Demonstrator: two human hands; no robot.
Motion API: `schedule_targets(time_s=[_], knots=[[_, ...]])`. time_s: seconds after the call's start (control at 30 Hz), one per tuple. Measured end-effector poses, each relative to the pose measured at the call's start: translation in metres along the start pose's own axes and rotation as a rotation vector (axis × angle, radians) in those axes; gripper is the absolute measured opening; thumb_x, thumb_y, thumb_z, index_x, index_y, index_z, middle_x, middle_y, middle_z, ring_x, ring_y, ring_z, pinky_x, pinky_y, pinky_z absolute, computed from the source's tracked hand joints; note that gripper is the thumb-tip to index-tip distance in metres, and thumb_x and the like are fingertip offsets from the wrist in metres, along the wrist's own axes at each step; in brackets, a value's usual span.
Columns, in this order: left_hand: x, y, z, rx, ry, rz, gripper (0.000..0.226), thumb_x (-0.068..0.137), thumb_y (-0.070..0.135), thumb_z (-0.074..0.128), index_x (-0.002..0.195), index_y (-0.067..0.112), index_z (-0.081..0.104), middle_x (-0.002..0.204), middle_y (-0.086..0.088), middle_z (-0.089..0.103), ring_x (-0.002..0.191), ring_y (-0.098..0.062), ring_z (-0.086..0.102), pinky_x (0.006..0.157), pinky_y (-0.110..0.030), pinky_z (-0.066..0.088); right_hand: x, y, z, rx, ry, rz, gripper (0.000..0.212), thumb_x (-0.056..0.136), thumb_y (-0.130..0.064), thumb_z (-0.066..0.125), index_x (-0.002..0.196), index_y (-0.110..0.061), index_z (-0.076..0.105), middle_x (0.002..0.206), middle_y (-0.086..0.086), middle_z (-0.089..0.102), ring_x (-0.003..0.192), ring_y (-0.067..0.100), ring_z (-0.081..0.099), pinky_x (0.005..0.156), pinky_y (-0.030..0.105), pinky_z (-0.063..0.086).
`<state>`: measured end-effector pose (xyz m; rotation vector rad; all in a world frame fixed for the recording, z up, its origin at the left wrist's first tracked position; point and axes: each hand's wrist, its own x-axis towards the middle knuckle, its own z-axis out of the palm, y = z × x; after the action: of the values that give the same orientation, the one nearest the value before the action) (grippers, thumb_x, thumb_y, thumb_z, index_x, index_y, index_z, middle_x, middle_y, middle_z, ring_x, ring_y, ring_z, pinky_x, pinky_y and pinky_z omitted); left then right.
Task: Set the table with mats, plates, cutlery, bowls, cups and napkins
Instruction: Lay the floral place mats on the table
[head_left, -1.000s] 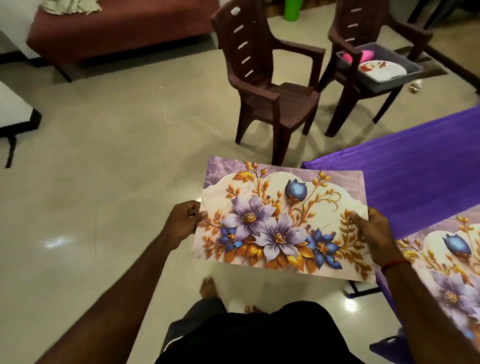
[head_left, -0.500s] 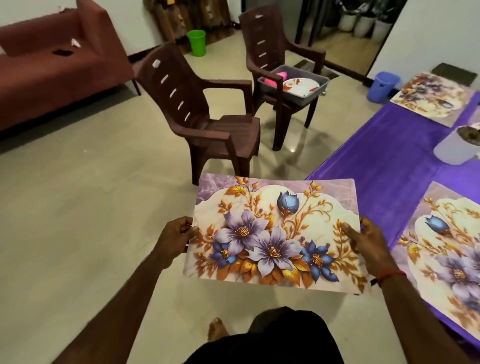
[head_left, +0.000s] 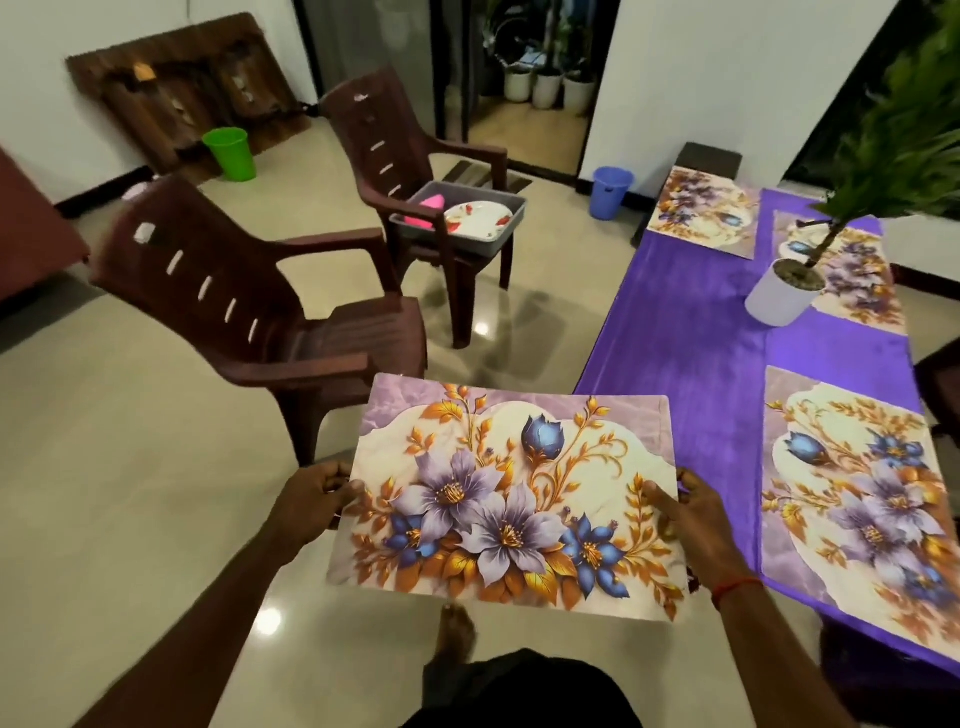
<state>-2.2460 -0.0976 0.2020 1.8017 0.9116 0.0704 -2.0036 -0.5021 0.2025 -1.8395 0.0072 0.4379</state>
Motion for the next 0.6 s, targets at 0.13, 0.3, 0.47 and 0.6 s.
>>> schedule_targets(time_s=[0.13,0.3,0.47,0.6], knots=[[0.064,0.028,-0.017,0.078,-0.066,0.056,0.003,0.097,0.013,0.067,0.098,0.011,0.070,0.079,-0.001,0.077,0.073,-0.021,0.075,0.058,-0.030,0.058,0.033,-0.005,0.026,0.087,0.095,0.031,0.021,0.091,-0.016,0.071,0.110,-0.011,0.067,0.101,0.007,0.075,0.089,0.024,0.073,0.071,0.034,0.059],[0.141,0.067,-0.028,0.142,-0.099,0.139,0.006,0.095,0.011,0.068,0.092,0.014,0.072,0.074,-0.001,0.076,0.061,-0.014,0.070,0.046,-0.021,0.050,0.076,-0.007,0.050,0.105,0.158,0.061,0.023,0.096,-0.016,0.066,0.117,-0.008,0.065,0.108,0.011,0.074,0.095,0.026,0.072,0.079,0.039,0.059],[0.208,0.083,-0.014,0.122,-0.124,0.193,0.003,0.094,0.013,0.070,0.092,0.014,0.072,0.077,0.006,0.078,0.078,-0.024,0.075,0.069,-0.042,0.062,0.098,-0.019,0.054,0.121,0.265,0.085,0.018,0.098,-0.015,0.062,0.114,-0.009,0.063,0.103,0.006,0.073,0.091,0.020,0.071,0.066,0.027,0.057],[0.256,0.099,0.006,0.126,-0.198,0.204,0.009,0.093,0.004,0.069,0.087,0.011,0.070,0.070,0.008,0.075,0.075,-0.026,0.072,0.062,-0.035,0.057,0.106,-0.017,0.053,0.112,0.320,0.122,0.022,0.097,-0.020,0.064,0.117,-0.011,0.063,0.107,0.008,0.074,0.095,0.025,0.072,0.078,0.042,0.061]])
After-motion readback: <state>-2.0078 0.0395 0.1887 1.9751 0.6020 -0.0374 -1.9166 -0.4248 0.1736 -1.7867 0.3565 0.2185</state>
